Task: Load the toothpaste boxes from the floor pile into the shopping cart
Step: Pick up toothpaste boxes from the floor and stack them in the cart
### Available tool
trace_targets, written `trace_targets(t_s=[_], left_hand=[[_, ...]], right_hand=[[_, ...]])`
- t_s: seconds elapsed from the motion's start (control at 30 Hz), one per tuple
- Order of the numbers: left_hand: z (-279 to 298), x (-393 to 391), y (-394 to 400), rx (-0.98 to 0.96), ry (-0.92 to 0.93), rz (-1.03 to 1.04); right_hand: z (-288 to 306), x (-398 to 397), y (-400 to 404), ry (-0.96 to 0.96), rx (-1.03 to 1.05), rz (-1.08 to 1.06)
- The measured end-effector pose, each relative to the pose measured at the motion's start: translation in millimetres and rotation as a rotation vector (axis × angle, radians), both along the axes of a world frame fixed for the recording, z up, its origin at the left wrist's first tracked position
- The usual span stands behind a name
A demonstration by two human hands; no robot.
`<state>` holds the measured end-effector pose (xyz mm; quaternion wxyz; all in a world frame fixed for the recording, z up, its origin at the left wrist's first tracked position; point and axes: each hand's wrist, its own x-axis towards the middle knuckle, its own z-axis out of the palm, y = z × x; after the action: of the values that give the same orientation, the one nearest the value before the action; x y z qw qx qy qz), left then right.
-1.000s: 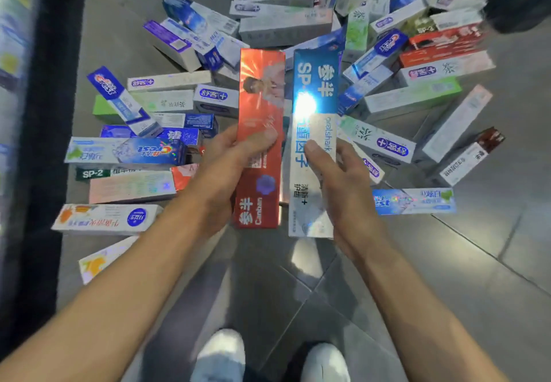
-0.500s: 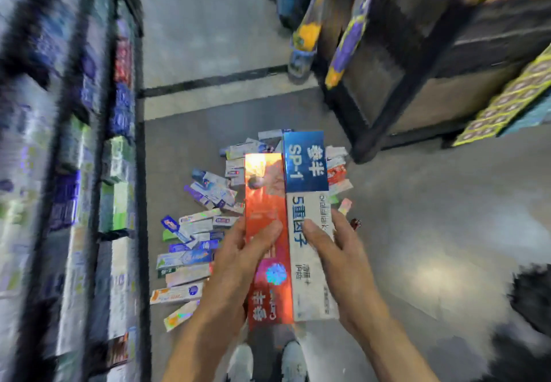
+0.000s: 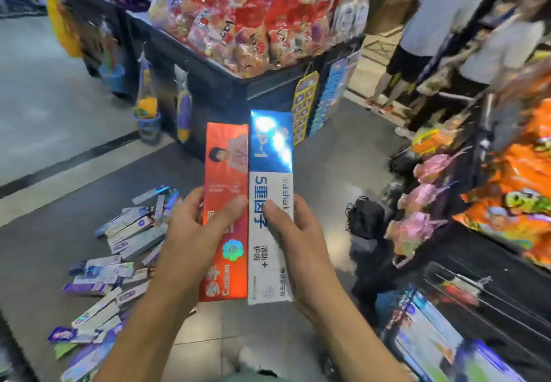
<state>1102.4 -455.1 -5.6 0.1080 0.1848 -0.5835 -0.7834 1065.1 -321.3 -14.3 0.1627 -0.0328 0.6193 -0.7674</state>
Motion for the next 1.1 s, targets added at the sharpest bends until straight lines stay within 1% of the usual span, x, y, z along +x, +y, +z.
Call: trace_targets(t_s=[0.2, 0.37, 0.5, 0.67, 0.77, 0.83, 0.97, 1.1], left_hand=[[4.7, -11.2, 91.4, 0.014, 0.027, -0.383], [-10.4, -5.4, 189.9, 0.06, -0.025, -0.68], [-29.4, 5.4, 279.6, 0.086, -0.105, -0.846], [-56.3, 3.0, 403.2, 0.092, -0.196, -0.934], [-73.0, 5.0, 478.5, 0.089, -0.264, -0.973], [-83.6, 4.5, 518.5, 0.05, -0.308, -0.992], [-108.5, -3.5, 566.7, -0.071, -0.386, -0.964], [-140.9, -17.2, 590.4, -0.086, -0.481, -0.882]], right_hand=[[8.4, 55.1, 104.1, -0.002, -0.019, -0.353], [-3.4, 103.7, 195.0, -0.022, -0.029, -0.594], [-23.3, 135.4, 268.7, -0.084, -0.018, -0.762], [-53.5, 154.4, 388.9, -0.159, -0.003, -0.825], [-69.4, 154.4, 466.1, -0.156, 0.062, -0.805], [-79.8, 152.4, 510.1, -0.183, 0.1, -0.784], [-106.4, 145.0, 577.7, -0.28, 0.191, -0.732], [-133.6, 136.0, 622.1, -0.394, 0.241, -0.723]])
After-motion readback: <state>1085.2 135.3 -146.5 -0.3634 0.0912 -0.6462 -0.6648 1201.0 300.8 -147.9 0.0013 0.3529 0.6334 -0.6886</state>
